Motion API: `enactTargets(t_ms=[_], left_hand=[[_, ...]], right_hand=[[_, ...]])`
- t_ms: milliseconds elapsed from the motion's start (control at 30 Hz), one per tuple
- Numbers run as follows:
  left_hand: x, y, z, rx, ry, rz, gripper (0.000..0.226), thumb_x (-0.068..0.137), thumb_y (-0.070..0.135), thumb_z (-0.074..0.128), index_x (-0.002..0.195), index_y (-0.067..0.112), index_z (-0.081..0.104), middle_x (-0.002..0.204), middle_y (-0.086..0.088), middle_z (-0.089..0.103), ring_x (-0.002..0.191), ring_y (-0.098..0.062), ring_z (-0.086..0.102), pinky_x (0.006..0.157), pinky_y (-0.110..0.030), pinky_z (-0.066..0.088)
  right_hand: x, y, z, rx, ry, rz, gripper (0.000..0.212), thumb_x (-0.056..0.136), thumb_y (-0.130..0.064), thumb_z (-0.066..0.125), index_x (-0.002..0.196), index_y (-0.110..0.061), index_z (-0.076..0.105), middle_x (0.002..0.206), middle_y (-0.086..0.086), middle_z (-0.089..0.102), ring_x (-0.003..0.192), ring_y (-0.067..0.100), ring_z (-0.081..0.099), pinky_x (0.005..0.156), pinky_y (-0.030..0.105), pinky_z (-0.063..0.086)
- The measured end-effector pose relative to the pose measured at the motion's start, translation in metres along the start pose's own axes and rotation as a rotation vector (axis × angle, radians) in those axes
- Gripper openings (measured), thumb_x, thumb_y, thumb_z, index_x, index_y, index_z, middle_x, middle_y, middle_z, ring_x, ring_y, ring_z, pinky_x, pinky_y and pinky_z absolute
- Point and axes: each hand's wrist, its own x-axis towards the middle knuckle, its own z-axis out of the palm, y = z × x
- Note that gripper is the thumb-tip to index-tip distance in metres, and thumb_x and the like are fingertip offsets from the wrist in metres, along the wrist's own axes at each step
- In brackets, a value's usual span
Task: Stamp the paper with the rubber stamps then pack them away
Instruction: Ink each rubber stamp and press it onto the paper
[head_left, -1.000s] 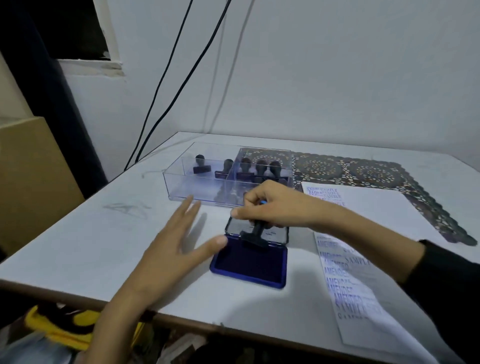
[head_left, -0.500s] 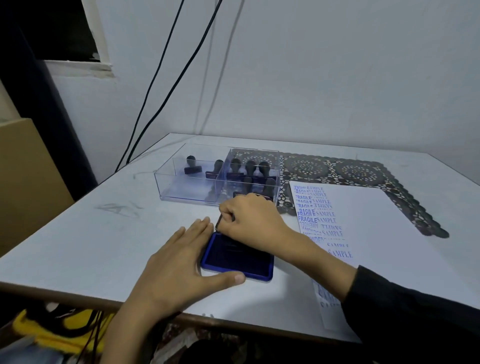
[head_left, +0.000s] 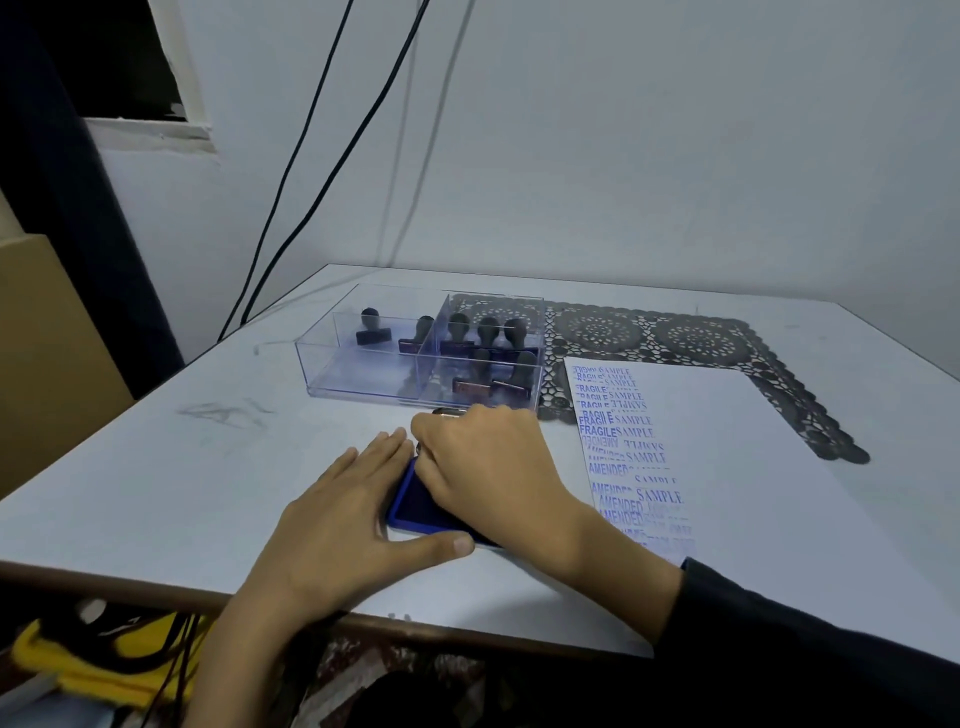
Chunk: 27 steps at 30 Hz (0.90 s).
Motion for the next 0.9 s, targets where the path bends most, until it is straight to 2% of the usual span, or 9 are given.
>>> enactTargets(t_ms=[133, 200, 267, 333, 467, 533, 633, 733, 900], left_hand=[[0.001, -0.001, 0.001, 0.001, 0.002, 0.003, 0.109, 0.052, 0.098, 0.032, 0.146, 0.047, 0.014, 0.153, 0.029, 0.017, 0.136, 0.012, 0.012, 0.113, -0.028, 0.025], [0.001, -0.001, 0.002, 0.008, 0.002, 0.012, 0.108, 0.052, 0.098, 0.031, 0.146, 0.048, 0.015, 0.153, 0.029, 0.016, 0.137, 0.01, 0.015, 0.112, -0.029, 0.027], [0.001, 0.0, 0.001, 0.009, -0.009, 0.002, 0.112, 0.05, 0.099, 0.03, 0.148, 0.047, 0.01, 0.154, 0.03, 0.005, 0.133, 0.016, 0.004, 0.113, -0.026, 0.021], [0.0, -0.001, 0.001, -0.039, -0.019, -0.024, 0.119, 0.047, 0.099, 0.034, 0.149, 0.045, 0.007, 0.15, 0.033, 0.001, 0.131, 0.016, 0.002, 0.115, -0.026, 0.018], [0.001, 0.0, 0.0, -0.322, 0.054, -0.042, 0.115, 0.045, 0.095, 0.054, 0.145, 0.052, 0.017, 0.149, 0.037, 0.013, 0.139, 0.009, 0.014, 0.117, -0.037, 0.023], [0.005, 0.013, 0.0, -0.394, 0.114, 0.017, 0.105, 0.051, 0.091, 0.055, 0.143, 0.054, 0.022, 0.146, 0.04, 0.017, 0.136, 0.015, 0.015, 0.116, -0.031, 0.021], [0.018, 0.052, 0.002, -0.43, 0.175, 0.155, 0.089, 0.065, 0.082, 0.052, 0.144, 0.053, 0.023, 0.149, 0.037, 0.018, 0.135, 0.018, 0.013, 0.112, -0.023, 0.018], [0.041, 0.099, 0.01, -0.416, 0.131, 0.27, 0.072, 0.081, 0.065, 0.058, 0.143, 0.05, 0.026, 0.147, 0.037, 0.015, 0.136, 0.017, 0.011, 0.112, -0.019, 0.016], [0.1, 0.153, 0.039, -0.088, 0.03, 0.239, 0.074, 0.092, 0.051, 0.05, 0.151, 0.019, 0.021, 0.158, 0.008, 0.016, 0.143, -0.011, 0.02, 0.113, -0.035, 0.026]], right_hand=[[-0.003, -0.001, 0.002, 0.003, 0.018, -0.022, 0.043, 0.065, -0.026, 0.073, 0.063, -0.022, 0.03, 0.039, -0.002, 0.046, 0.037, 0.023, 0.023, 0.05, 0.022, -0.005], [-0.001, 0.001, -0.001, 0.039, 0.038, -0.015, 0.04, 0.07, -0.025, 0.07, 0.062, -0.022, 0.031, 0.042, 0.001, 0.044, 0.041, 0.024, 0.022, 0.048, 0.023, -0.002], [0.006, 0.01, -0.003, 0.202, -0.027, -0.015, 0.03, 0.083, -0.025, 0.058, 0.064, -0.02, 0.035, 0.052, 0.001, 0.043, 0.05, 0.027, 0.035, 0.046, 0.026, 0.013], [0.013, 0.03, -0.009, 0.415, -0.148, 0.07, 0.03, 0.089, -0.029, 0.052, 0.063, -0.019, 0.039, 0.057, -0.004, 0.046, 0.059, 0.023, 0.047, 0.054, 0.03, 0.034], [0.014, 0.093, -0.036, 0.638, -0.109, 0.224, 0.032, 0.092, -0.032, 0.056, 0.064, -0.024, 0.044, 0.062, -0.006, 0.053, 0.059, 0.011, 0.051, 0.065, 0.03, 0.045], [0.009, 0.128, -0.049, 0.63, -0.139, 0.284, 0.032, 0.092, -0.032, 0.057, 0.065, -0.021, 0.045, 0.063, -0.006, 0.052, 0.06, 0.011, 0.048, 0.062, 0.028, 0.043], [0.002, 0.175, -0.062, 0.612, -0.154, 0.363, 0.038, 0.088, -0.032, 0.064, 0.062, -0.015, 0.042, 0.055, -0.004, 0.042, 0.055, 0.013, 0.037, 0.054, 0.027, 0.028], [0.0, 0.214, -0.063, 0.596, -0.16, 0.455, 0.037, 0.083, -0.034, 0.07, 0.063, -0.013, 0.047, 0.053, -0.004, 0.041, 0.052, 0.013, 0.035, 0.053, 0.027, 0.025], [0.009, 0.256, -0.046, 0.524, -0.165, 0.538, 0.033, 0.076, -0.035, 0.078, 0.064, -0.012, 0.058, 0.046, -0.011, 0.047, 0.049, 0.003, 0.039, 0.053, 0.026, 0.031]])
